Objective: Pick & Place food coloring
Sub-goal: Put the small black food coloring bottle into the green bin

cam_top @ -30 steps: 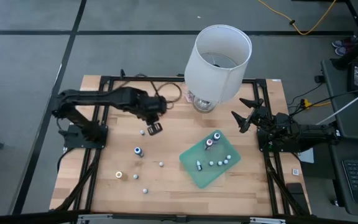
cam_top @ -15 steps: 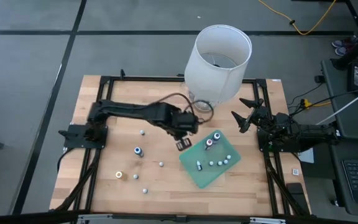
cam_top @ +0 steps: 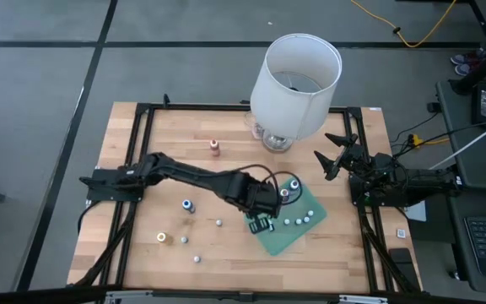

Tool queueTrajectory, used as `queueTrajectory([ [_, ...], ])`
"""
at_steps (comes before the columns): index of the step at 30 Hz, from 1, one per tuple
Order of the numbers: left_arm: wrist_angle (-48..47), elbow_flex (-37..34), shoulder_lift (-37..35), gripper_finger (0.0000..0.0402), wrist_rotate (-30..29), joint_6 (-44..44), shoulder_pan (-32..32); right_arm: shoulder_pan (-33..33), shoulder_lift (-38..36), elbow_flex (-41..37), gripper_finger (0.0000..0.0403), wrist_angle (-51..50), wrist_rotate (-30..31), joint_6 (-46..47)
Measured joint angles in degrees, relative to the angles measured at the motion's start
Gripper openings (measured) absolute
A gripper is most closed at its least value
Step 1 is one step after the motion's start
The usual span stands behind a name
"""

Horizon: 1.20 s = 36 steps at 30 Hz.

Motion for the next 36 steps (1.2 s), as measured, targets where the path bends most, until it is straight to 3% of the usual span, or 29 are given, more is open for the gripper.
queueTrajectory([
  [10,5.5,0.0,0.6,0.0051,0.2,5.3,-2.8,0.0,0.0,0.0,0.0397,0.0,0.0,0.0],
  [22,6.8,-0.2,5.2,0.0051,-0.3,11.6,-1.1,0.0,0.0,0.0,0.0397,0.0,0.0,0.0],
  [36,8.7,-0.3,9.6,0.0051,2.2,12.0,-1.3,0.0,0.0,0.0,0.0397,-1.2,0.0,0.0],
])
